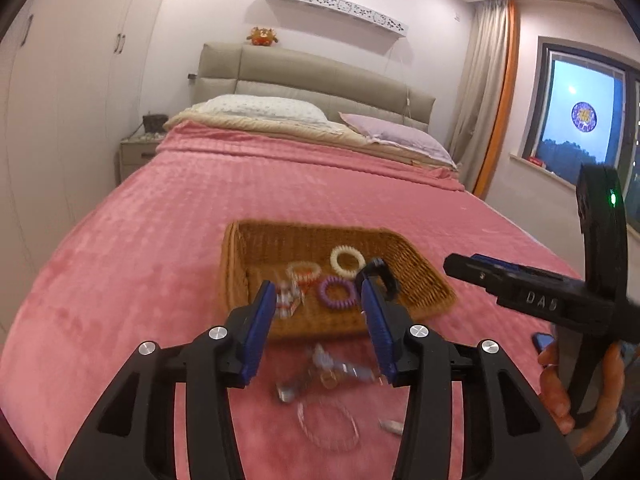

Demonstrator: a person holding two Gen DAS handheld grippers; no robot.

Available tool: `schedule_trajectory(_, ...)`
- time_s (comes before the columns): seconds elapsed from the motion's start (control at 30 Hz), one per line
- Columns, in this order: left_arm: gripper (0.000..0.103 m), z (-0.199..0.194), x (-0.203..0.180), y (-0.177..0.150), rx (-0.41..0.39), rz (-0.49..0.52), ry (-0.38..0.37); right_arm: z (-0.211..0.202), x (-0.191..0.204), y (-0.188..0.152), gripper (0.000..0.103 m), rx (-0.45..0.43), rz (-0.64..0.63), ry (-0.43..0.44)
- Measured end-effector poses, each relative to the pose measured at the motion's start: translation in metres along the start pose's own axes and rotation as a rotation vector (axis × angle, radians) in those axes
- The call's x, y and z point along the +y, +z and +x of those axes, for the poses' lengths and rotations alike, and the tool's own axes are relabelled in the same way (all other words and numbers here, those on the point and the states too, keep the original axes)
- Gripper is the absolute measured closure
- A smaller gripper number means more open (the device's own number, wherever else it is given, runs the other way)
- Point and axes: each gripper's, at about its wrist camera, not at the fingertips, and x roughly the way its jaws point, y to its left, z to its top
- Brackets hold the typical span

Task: Organize jewelry
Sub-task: 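Grasp the second bead bracelet with the left tool while the right tool grasps the silver hair clip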

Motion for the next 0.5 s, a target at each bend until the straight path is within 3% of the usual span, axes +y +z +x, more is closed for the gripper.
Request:
schedule_trajectory(0.23,0.060,-0.014,0.009,-0.047,0.098,-0.058,-0.029,-0.001,0.008,-0.066,0.053,0.080,-0.013,0.018)
schedule_trajectory(0.33,0.060,0.001,0.016,-0.067,0.171,-0.079,-0.048,0.010,0.011,-0.092,0.053,0.121,-0.029,0.010)
schedule_trajectory(0.43,0.060,0.020,0.022,-0.083,0.239,-0.109,-0.056,0.021,0.015,-0.109,0.063,0.172,-0.043,0.016)
schedule_trajectory(0.5,0.060,0.032,0.022,-0.091,0.287,-0.115,-0.046,0.025,0.019,-0.117,0.064,0.195,-0.057,0.023)
